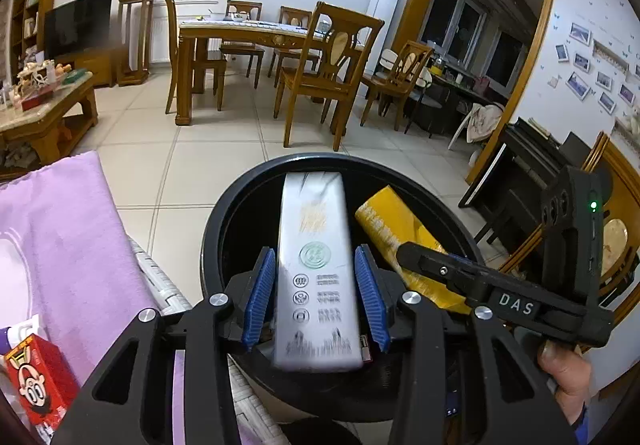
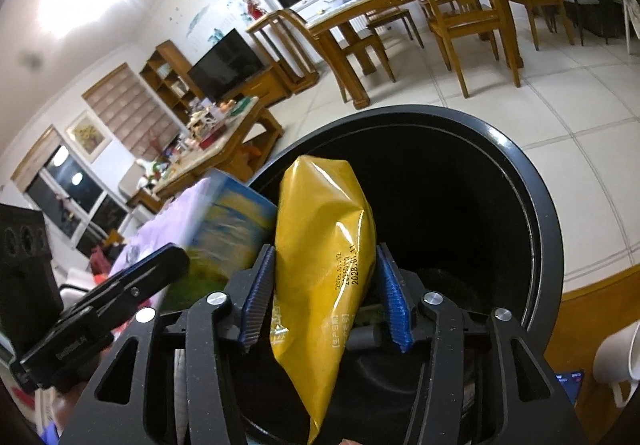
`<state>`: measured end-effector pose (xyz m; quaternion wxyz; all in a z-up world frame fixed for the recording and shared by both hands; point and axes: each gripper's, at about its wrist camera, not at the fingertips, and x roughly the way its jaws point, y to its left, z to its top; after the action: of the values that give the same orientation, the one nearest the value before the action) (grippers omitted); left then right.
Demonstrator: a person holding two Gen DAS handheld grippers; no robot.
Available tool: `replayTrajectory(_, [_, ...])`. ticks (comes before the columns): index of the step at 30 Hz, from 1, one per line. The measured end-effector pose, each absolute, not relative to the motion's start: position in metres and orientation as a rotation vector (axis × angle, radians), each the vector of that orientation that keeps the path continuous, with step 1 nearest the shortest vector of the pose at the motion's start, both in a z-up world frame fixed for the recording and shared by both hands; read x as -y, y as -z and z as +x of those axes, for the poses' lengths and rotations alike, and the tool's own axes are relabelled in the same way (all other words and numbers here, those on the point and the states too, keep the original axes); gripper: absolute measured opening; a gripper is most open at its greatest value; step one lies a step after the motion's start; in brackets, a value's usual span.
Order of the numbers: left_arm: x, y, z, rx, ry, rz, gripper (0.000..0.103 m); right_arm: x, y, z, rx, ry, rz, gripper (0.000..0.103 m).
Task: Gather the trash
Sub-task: 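Carry the white carton and yellow bag over the black bin and release both, then grasp the white fluffy duster with the left tool while the right tool grasps another red milk carton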
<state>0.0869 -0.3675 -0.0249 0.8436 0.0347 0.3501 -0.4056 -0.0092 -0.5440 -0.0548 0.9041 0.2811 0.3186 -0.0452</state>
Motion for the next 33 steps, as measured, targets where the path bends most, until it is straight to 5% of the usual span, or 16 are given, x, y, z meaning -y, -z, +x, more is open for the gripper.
replayTrajectory(4, [0.352,0.014,0.083,-0.714,0.843,0.054,0.062,0.536,0.049,-0.008,-0.654,0.099,0.561,0.062])
replayTrajectory(16, [0.214,-0.016,0.079,-0.665,0.709,-0.064,0.062,0.45,0.014,0.019,-0.665,-0.012,0.425,0.069])
replayTrajectory(20, [0.133,-0.015,0.081,-0.642,0.573,-0.121,0.07,0.396,0.008,0.04,-0.692,-0.095,0.376,0.069])
replayTrajectory(27, [-0.002,-0.002,0.094,-0.648,0.27,-0.182,0.071,0.293,0.026,0.077,-0.795,-0.183,0.269,0.075])
replayTrajectory(33, [-0.043,0.024,0.116,-0.747,0.214,-0.177,0.071,0.241,0.057,0.095,-0.902,-0.162,0.174,0.075])
